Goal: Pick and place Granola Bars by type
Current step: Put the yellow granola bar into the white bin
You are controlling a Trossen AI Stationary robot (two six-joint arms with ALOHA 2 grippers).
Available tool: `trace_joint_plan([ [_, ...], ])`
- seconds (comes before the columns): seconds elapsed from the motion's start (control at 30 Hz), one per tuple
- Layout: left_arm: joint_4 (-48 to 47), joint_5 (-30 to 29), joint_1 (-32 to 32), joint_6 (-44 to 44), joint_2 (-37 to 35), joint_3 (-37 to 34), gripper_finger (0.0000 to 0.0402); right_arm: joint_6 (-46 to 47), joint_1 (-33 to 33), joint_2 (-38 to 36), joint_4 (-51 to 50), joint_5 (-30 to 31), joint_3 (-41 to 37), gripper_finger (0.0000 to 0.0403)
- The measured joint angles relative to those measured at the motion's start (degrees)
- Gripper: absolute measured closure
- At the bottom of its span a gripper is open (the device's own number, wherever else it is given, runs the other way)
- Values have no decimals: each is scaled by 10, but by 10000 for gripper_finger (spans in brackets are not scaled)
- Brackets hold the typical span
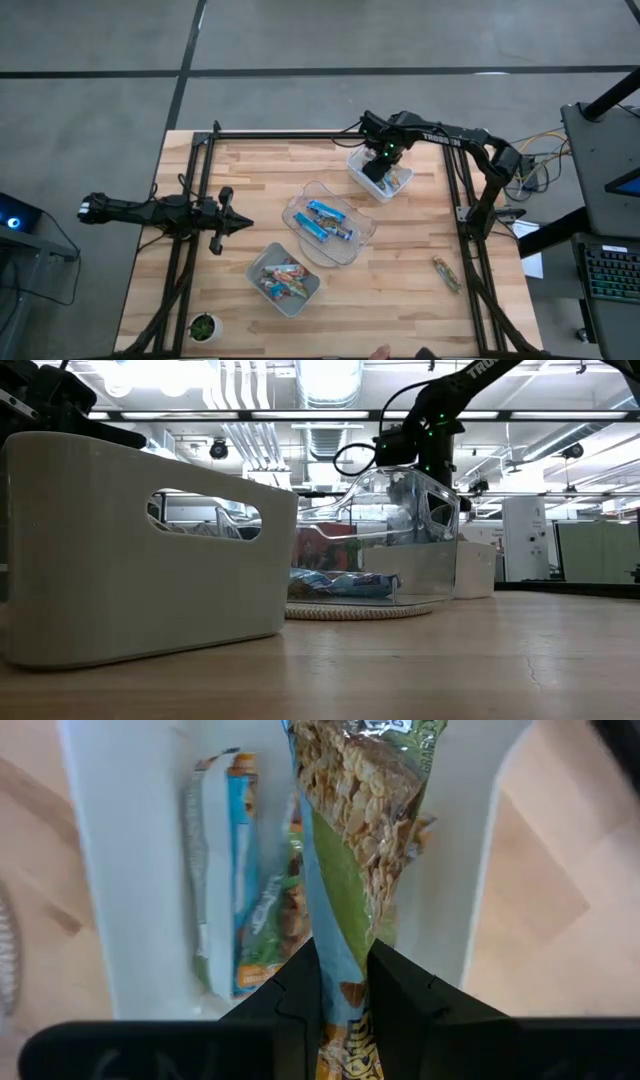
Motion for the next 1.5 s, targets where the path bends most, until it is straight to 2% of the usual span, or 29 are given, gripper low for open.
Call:
trace_joint_plan([
  [0.13, 0, 0, 0, 0, 0, 0, 401, 4, 0, 0, 2, -27, 0, 334],
  [0.53, 0, 0, 0, 0, 0, 0, 401, 14, 6, -3, 12, -34, -2, 232],
  [0.77, 0, 0, 0, 0, 0, 0, 401, 12, 11, -14, 11, -39, -2, 216],
  [1.13, 0, 0, 0, 0, 0, 0, 401, 12, 31, -87, 7, -42, -2, 248],
  [1.27, 0, 0, 0, 0, 0, 0, 401, 12, 37, -118, -9, -46, -2, 283],
  [1.5, 0, 0, 0, 0, 0, 0, 401, 12, 60, -181, -39, -51, -6, 371],
])
